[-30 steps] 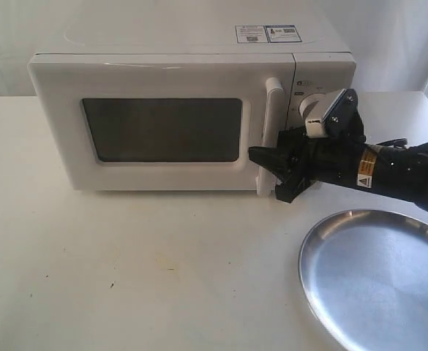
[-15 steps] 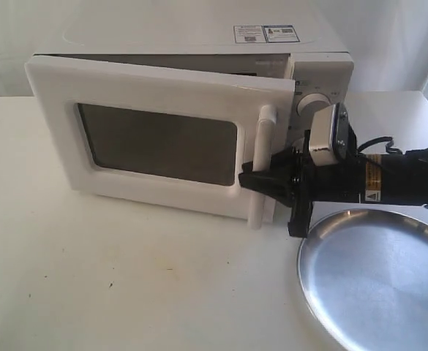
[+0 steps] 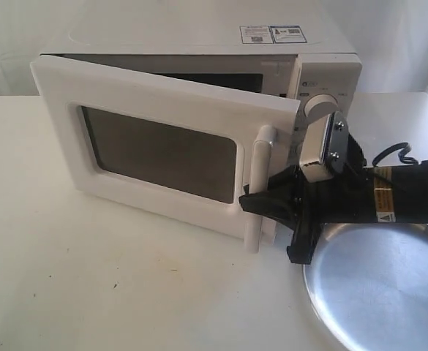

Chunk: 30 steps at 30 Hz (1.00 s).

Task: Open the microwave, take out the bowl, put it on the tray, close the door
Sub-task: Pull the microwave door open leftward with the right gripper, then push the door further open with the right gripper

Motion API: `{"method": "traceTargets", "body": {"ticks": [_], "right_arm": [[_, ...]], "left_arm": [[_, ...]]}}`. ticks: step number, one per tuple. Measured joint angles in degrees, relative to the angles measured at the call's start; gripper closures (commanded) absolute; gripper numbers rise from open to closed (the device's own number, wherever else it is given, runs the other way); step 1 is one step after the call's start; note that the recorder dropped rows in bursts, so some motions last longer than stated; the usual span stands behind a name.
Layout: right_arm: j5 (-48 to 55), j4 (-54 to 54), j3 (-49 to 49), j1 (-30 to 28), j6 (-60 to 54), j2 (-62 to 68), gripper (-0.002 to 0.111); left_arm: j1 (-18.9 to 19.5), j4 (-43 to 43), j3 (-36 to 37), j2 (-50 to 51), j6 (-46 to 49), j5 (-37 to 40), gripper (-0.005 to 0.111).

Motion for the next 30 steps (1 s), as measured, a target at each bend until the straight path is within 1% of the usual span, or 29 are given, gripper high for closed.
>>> {"method": "traceTargets", "body": {"ticks": [2, 3, 4, 5, 6, 7, 8, 9, 11, 14, 15, 20, 24, 26, 28, 30], "right_arm": [[0.65, -2.04, 0.37, 0.0, 3.31, -2.31, 0.084], [0.08, -3.45, 0.48, 0.0, 4.56, -3.41, 0.074], [-1.78, -5.56, 0.82, -0.41, 5.62, -4.77, 0.064], [-3.7, -6.97, 0.97, -0.82, 6.37, -6.16, 0.057], [-4.98, -7.6, 1.05, -0.98, 7.01, -7.09, 0.051], [-6.19, -8.19, 1.05, -1.07, 7.96, -7.95, 0.05], [-6.94, -8.64, 1.05, -1.07, 9.14, -8.58, 0.053], [-7.53, -8.97, 1.05, -1.07, 10.43, -9.02, 0.058], [-8.11, -10.1, 1.05, -1.07, 12.41, -10.22, 0.073], [-11.09, -12.35, 1.05, -1.2, 13.98, -12.32, 0.1], [-11.91, -13.21, 1.05, -1.2, 13.85, -13.17, 0.107], [-12.86, -13.75, 1.05, -1.2, 13.29, -18.55, 0.108], [-12.91, -7.02, 1.05, -1.2, 11.8, -23.92, 0.108], [-9.55, -2.78, 1.05, -1.2, 11.56, -26.37, 0.108], [-3.36, 1.77, 1.1, -1.2, 11.45, -28.5, 0.108], [5.51, 7.41, 1.1, -1.2, 11.09, -30.32, 0.108]], "left_arm": [[0.0, 0.0, 0.0, 0.0, 0.0, 0.0, 0.107], [0.0, 0.0, 0.0, 0.0, 0.0, 0.0, 0.107], [0.0, 0.0, 0.0, 0.0, 0.0, 0.0, 0.107], [0.0, 0.0, 0.0, 0.0, 0.0, 0.0, 0.107], [0.0, 0.0, 0.0, 0.0, 0.0, 0.0, 0.107], [0.0, 0.0, 0.0, 0.0, 0.0, 0.0, 0.107], [0.0, 0.0, 0.0, 0.0, 0.0, 0.0, 0.107], [0.0, 0.0, 0.0, 0.0, 0.0, 0.0, 0.107], [0.0, 0.0, 0.0, 0.0, 0.0, 0.0, 0.107], [0.0, 0.0, 0.0, 0.0, 0.0, 0.0, 0.107], [0.0, 0.0, 0.0, 0.0, 0.0, 0.0, 0.107], [0.0, 0.0, 0.0, 0.0, 0.0, 0.0, 0.107], [0.0, 0.0, 0.0, 0.0, 0.0, 0.0, 0.107], [0.0, 0.0, 0.0, 0.0, 0.0, 0.0, 0.107], [0.0, 0.0, 0.0, 0.0, 0.0, 0.0, 0.107], [0.0, 0.0, 0.0, 0.0, 0.0, 0.0, 0.107]]}}
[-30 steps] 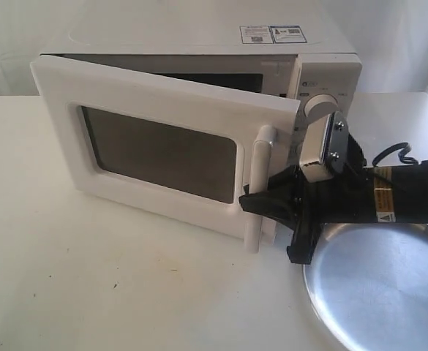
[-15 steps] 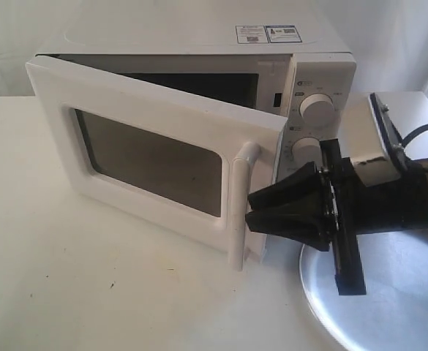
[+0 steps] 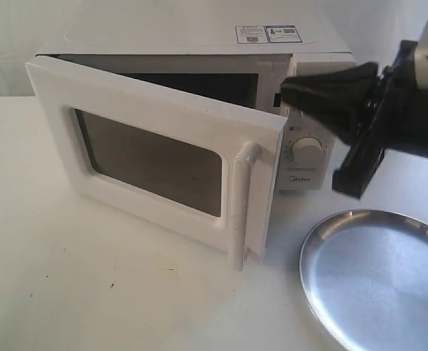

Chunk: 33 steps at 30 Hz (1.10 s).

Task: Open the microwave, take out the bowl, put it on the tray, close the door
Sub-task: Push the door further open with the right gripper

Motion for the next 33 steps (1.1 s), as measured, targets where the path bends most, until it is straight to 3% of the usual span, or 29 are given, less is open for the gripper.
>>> {"method": "traceTargets", "body": {"ticks": [4, 7, 16, 25, 29, 33], "right_arm": [[17.14, 7.71, 0.0, 0.0, -1.63, -1.08, 0.108], [22.71, 9.15, 0.77, 0.0, -2.08, 0.67, 0.108], [5.37, 4.13, 3.18, 0.38, -5.83, 15.27, 0.108], [-9.72, -2.91, 3.18, 0.38, -10.4, 17.18, 0.108], [-10.86, -3.54, 3.18, 0.38, -10.87, 17.18, 0.108], [-7.07, 2.48, 3.18, 2.33, -12.05, 18.55, 0.108]], "left_arm": [[0.0, 0.0, 0.0, 0.0, 0.0, 0.0, 0.107], [0.0, 0.0, 0.0, 0.0, 0.0, 0.0, 0.107], [0.0, 0.0, 0.0, 0.0, 0.0, 0.0, 0.107], [0.0, 0.0, 0.0, 0.0, 0.0, 0.0, 0.107], [0.0, 0.0, 0.0, 0.0, 0.0, 0.0, 0.107], [0.0, 0.0, 0.0, 0.0, 0.0, 0.0, 0.107]]}}
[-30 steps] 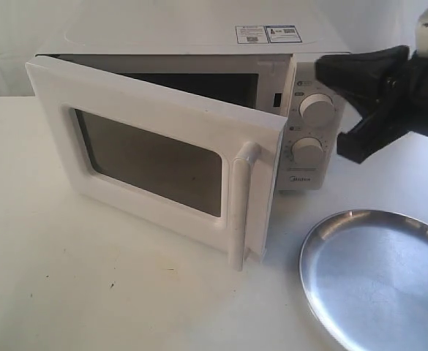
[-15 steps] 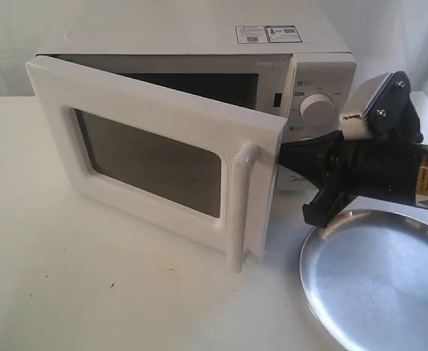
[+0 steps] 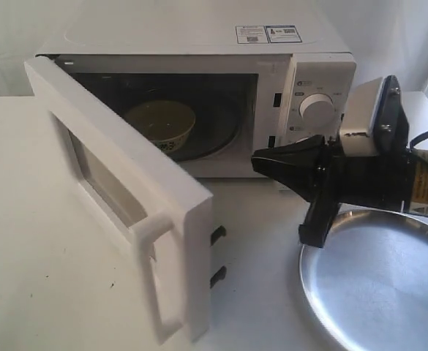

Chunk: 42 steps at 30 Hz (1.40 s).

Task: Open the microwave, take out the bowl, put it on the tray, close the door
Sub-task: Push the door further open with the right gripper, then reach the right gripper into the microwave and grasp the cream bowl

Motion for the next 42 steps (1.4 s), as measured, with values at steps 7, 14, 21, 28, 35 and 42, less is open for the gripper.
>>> {"method": "traceTargets", "body": {"ticks": [7, 14, 21, 28, 35, 42], "right_arm": [[12.65, 13.46, -5.24, 10.17, -10.97, 8.12, 0.108], [29.65, 23.41, -18.19, 17.52, -19.61, 16.97, 0.108], [35.98, 24.51, -28.65, 20.3, -24.7, 25.43, 0.074], [36.87, 24.51, -34.17, 22.25, -32.51, 30.22, 0.047], [42.59, 23.29, -40.69, 25.31, -34.57, 34.6, 0.048], [45.32, 22.62, -46.08, 26.87, -35.23, 38.03, 0.055]], "left_arm": [[0.0, 0.0, 0.0, 0.0, 0.0, 0.0, 0.107], [0.0, 0.0, 0.0, 0.0, 0.0, 0.0, 0.107], [0.0, 0.0, 0.0, 0.0, 0.0, 0.0, 0.107], [0.0, 0.0, 0.0, 0.0, 0.0, 0.0, 0.107], [0.0, 0.0, 0.0, 0.0, 0.0, 0.0, 0.107], [0.0, 0.0, 0.0, 0.0, 0.0, 0.0, 0.107]]}}
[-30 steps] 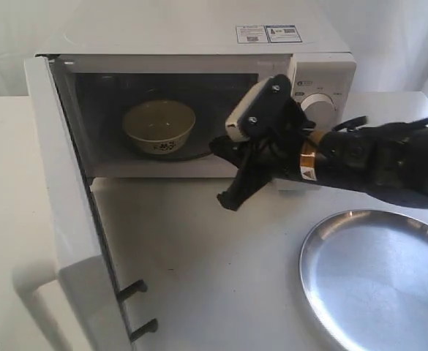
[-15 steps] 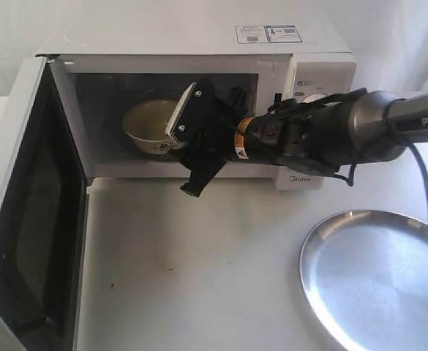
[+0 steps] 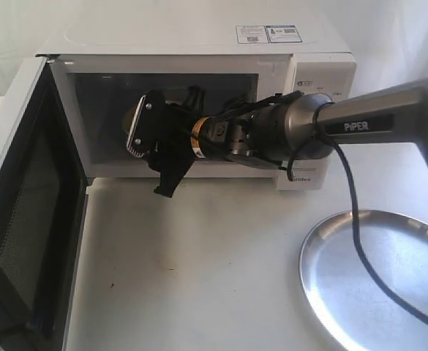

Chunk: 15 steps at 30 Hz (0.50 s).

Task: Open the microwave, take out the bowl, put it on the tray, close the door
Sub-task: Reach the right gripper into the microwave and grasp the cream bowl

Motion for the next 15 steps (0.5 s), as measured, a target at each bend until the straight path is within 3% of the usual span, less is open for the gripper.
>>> {"method": "traceTargets", "body": {"ticks": [5, 10, 15], "right_arm": [[3.8, -0.11, -3.08, 0.24, 0.0, 3.44, 0.071], [6.41, -0.11, -4.13, 0.24, 0.0, 5.61, 0.108], [5.83, 0.75, -3.88, 0.37, 3.41, 4.49, 0.108]], "left_arm": [[0.0, 0.0, 0.0, 0.0, 0.0, 0.0, 0.107], [0.0, 0.0, 0.0, 0.0, 0.0, 0.0, 0.107], [0.0, 0.0, 0.0, 0.0, 0.0, 0.0, 0.107]]}}
